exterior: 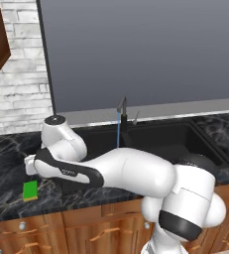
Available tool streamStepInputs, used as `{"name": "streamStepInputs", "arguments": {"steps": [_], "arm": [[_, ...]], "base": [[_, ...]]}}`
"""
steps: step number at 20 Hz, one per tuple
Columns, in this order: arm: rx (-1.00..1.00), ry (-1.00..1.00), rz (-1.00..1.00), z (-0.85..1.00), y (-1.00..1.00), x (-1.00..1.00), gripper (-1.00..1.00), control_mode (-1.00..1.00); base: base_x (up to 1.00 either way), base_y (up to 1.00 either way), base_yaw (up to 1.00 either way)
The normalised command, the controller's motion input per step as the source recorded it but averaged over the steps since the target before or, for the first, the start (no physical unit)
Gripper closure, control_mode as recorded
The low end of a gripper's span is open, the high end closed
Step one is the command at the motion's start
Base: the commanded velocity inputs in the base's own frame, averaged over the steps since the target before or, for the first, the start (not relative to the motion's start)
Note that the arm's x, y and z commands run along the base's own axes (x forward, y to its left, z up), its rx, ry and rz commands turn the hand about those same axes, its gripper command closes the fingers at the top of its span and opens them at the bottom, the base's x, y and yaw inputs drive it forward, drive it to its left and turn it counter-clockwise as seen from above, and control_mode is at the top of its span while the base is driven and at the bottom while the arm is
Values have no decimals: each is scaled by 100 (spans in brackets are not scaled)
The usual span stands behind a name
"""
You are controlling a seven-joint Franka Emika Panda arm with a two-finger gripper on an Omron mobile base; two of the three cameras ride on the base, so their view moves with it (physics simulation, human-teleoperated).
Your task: Soak the sponge with water for a few seconds and then drop it inside the sink.
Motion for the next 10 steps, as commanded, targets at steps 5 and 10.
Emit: {"name": "streamStepInputs", "arguments": {"steps": [5,10], "arm": [[0,0,0,-4,22,6,-100,-100],[0,0,0,-17,20,3,-100,-100]], "base": [[0,0,0],[0,0,0]]}}
